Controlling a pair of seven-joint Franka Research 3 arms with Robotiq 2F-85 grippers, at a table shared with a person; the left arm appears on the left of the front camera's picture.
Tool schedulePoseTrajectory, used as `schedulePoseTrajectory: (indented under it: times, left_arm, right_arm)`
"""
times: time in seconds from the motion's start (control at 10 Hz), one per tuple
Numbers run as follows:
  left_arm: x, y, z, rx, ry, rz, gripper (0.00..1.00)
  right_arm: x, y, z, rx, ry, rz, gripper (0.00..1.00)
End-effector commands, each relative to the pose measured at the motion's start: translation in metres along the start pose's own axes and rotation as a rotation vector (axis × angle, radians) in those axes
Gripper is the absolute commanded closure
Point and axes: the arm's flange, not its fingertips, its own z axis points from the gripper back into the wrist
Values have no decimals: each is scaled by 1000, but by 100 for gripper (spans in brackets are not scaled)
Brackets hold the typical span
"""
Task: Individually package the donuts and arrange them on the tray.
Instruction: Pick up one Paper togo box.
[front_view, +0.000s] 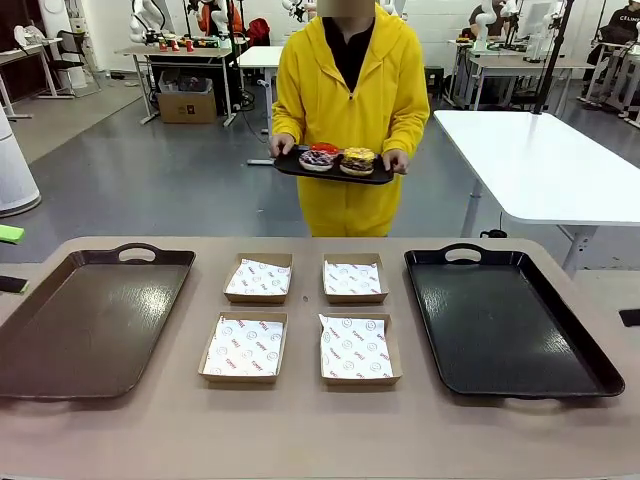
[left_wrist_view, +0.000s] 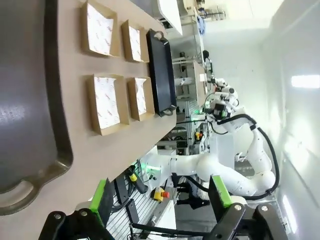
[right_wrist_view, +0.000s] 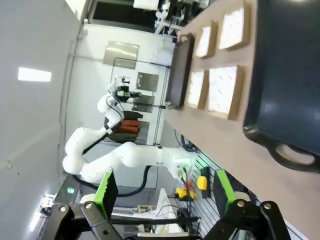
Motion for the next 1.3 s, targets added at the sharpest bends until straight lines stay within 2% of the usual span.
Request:
schedulePoseTrajectory:
  times: [0.0, 0.5, 0.6, 0.7, 1.2]
  left_arm:
    - [0, 18, 16, -46, -57, 23, 0]
    - [-24, 57, 66, -99, -182, 81, 0]
    - [-25, 50, 67, -96, -173, 49, 0]
    - [-25, 55, 60, -76, -167, 108, 0]
    - [-25, 55, 60, -76, -167, 108, 0]
  right_arm:
    - [-57, -6, -49, -32, 20, 28, 0]
    - [-57, -3, -49, -46, 8, 23, 0]
    - [-56, 2, -54, -78, 6, 28, 0]
    - [-7, -6, 2, -45, 25, 5, 0]
    - [-7, -6, 2, -45, 25, 5, 0]
